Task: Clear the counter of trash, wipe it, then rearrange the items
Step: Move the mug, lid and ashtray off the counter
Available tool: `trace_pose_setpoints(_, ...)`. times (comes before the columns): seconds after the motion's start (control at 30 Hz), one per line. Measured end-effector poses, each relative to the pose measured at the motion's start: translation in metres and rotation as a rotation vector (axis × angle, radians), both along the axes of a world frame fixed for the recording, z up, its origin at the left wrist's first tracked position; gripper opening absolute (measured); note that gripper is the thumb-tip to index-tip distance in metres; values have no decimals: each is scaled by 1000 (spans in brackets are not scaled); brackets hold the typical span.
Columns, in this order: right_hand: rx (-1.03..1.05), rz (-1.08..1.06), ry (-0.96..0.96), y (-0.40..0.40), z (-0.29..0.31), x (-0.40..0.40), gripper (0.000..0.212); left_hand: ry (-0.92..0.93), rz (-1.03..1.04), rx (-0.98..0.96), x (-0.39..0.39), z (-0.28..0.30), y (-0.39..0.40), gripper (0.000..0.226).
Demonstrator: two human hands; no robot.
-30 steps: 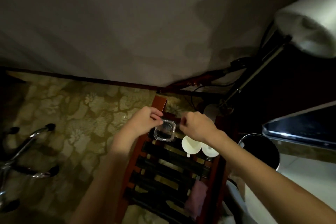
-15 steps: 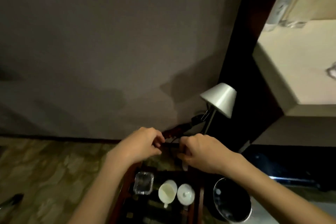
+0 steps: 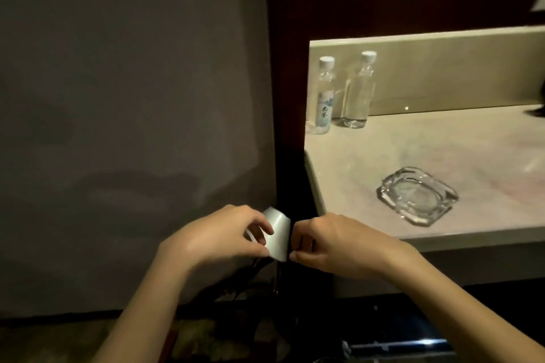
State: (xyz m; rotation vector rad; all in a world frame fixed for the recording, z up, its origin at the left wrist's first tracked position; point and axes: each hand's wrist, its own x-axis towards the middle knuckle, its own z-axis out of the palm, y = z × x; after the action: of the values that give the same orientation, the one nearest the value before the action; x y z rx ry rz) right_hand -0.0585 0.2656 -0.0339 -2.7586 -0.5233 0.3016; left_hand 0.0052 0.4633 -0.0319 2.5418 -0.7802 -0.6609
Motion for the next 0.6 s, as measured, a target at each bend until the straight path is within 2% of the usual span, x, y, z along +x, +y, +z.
trace_pose_setpoints(0.1,9,-25,8,-45,13,0,25,-19,-14,-27,6,15,-48,25)
trace_pose_setpoints(0.23,26,-54,34,-98,29,2,26,-20,-12,-41,8,27,-107,32)
trace_pose_setpoints(0.4,2,-93,42,-148,34,10,28,0,103,-87,8,20,-158,29)
trace_pose_setpoints(0.5,19,-122,59,-171,32,17,32,59,156,-123,9,12,-180,22)
trace_pose_setpoints(0.6,25,-153,75,-193,31,24,31,163,255,-162,8,3,-202,25)
